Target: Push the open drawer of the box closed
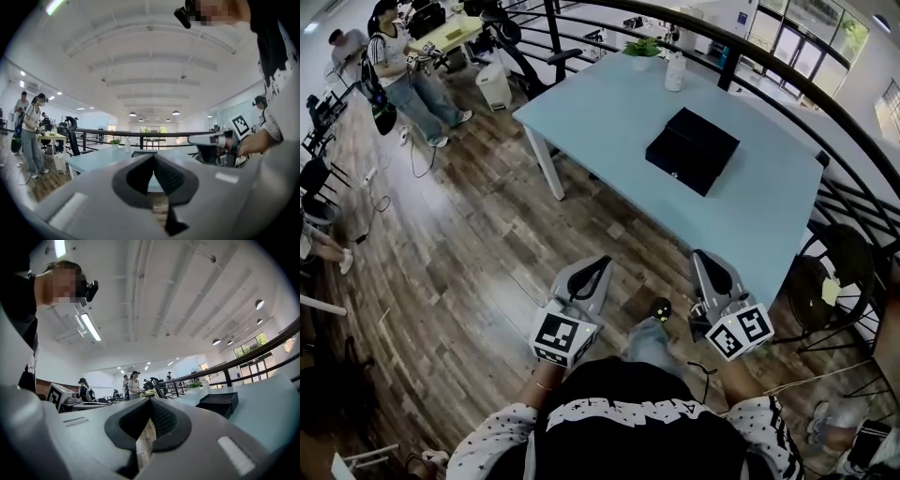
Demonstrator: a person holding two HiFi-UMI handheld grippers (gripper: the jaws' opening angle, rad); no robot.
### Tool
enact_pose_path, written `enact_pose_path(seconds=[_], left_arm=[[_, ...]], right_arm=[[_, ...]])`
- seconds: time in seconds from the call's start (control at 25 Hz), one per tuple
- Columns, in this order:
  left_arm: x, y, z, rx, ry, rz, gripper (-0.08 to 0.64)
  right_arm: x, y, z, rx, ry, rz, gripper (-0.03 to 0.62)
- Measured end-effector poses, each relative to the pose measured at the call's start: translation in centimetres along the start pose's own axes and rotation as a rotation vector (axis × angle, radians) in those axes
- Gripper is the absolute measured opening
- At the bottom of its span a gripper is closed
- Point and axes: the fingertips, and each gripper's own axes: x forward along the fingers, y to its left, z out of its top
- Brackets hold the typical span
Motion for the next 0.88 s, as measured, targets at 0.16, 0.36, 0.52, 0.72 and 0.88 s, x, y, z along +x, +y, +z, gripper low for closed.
enact_pose_path(seconds=[0.16,0.36,0.52,0.72,0.88], left_arm=[[1.9,0.1,-0.9,-0.01,0.043,-0.001,0.0],[4.7,-0.2,-0.7,0.017,0.034,0.002,0.0],[7.0,-0.6,-0.9,0.01,0.064,-0.016,0.0],[10.6,-0.5,0.1,0.017,0.043,-0.019,0.0],[12.7,-0.5,-0.4,0.01,0.071,-0.028,0.0]], right_arm=[[0.4,-1.4,-0.5,0.006,0.006,0.012,-0.005],[0.4,-4.3,-1.1,-0.01,0.014,-0.01,-0.005],[0.7,-6.7,-1.1,0.005,0.015,-0.026,-0.005],[1.6,-9.8,-0.6,0.01,0.008,-0.026,-0.005],[2.2,-11.8,-0.6,0.024,0.004,-0.035,-0.005]])
